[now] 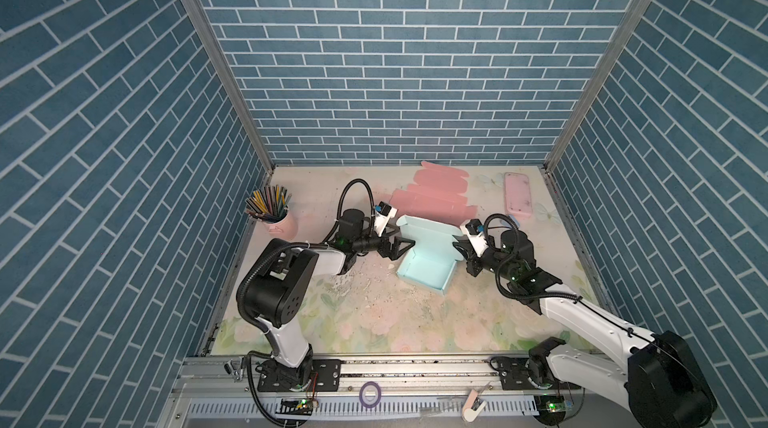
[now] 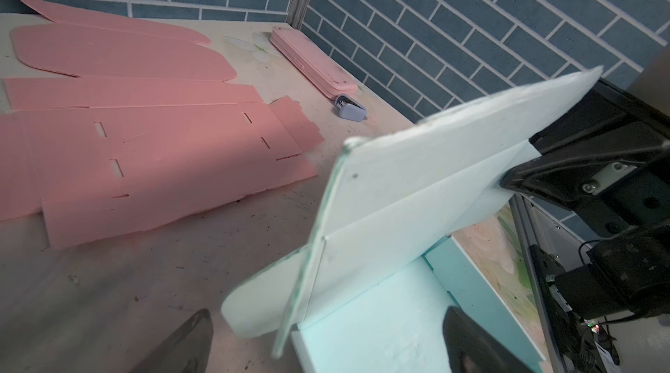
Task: Fold the paper box
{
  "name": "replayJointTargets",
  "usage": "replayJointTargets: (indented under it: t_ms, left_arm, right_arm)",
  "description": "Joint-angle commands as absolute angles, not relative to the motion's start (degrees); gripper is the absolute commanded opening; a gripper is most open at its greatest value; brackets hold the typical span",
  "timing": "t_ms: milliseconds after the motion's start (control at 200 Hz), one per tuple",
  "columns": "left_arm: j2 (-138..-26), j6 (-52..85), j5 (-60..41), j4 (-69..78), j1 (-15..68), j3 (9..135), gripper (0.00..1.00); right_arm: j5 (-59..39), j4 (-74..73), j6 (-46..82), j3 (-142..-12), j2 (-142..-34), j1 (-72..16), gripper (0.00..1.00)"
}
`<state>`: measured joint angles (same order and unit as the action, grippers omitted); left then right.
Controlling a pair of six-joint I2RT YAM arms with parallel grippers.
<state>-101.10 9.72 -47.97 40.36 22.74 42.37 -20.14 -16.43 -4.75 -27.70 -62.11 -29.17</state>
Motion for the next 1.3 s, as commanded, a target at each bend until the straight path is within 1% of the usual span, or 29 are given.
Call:
replayJointTargets:
  t_ms: [0,75,205,295,410,490,615,720,955,1070,1290]
  left_arm:
    - [-101.6,8.4,-50.6,42.5,22.4,44.0,0.99]
    - [-101.2,8.4,-50.6,42.1,22.3,44.0,0.93]
    - [-101.0,9.1,-51.3,42.5,22.5,43.3,0.77]
    - [-101.0,9.1,-51.2,42.5,22.4,43.0,0.7]
    - [-100.3,9.2,-51.1,42.1,22.5,42.5,0.54]
    - [-99.1,8.6,-50.5,41.1,22.7,41.6,0.48]
    - [-96.6,6.8,-48.6,37.7,23.1,40.2,0.41]
    - [-95.0,5.6,-46.6,35.3,24.0,38.2,0.4]
    - [-92.9,4.0,-43.4,31.0,26.1,37.2,0.32]
    - [-92.1,3.6,-42.2,29.4,26.6,36.9,0.26]
    - [-88.7,4.9,-39.9,27.7,27.4,36.5,0.11]
  right_arm:
    - [-20.3,-14.9,-5.0,-28.9,-62.9,-29.0,0.0]
    - [-19.5,-14.8,-5.0,-28.9,-62.8,-28.9,0.0]
    - [-18.7,-14.6,-5.0,-29.1,-63.0,-29.0,0.0]
    - [-18.3,-14.5,-5.0,-29.3,-63.4,-28.9,0.0]
    - [-17.2,-13.8,-4.9,-29.8,-63.9,-28.9,0.0]
    - [-16.8,-14.0,-4.8,-29.8,-64.0,-28.8,0.0]
    - [-15.8,-14.0,-4.7,-29.8,-63.7,-28.9,0.0]
    - [-14.5,-13.9,-4.7,-29.7,-63.4,-28.8,0.0]
    - [-12.4,-13.3,-4.4,-29.7,-63.0,-28.8,0.0]
    - [-11.6,-13.2,-4.3,-29.7,-62.6,-28.8,0.0]
    - [-9.9,-12.3,-4.4,-30.2,-62.7,-29.0,0.0]
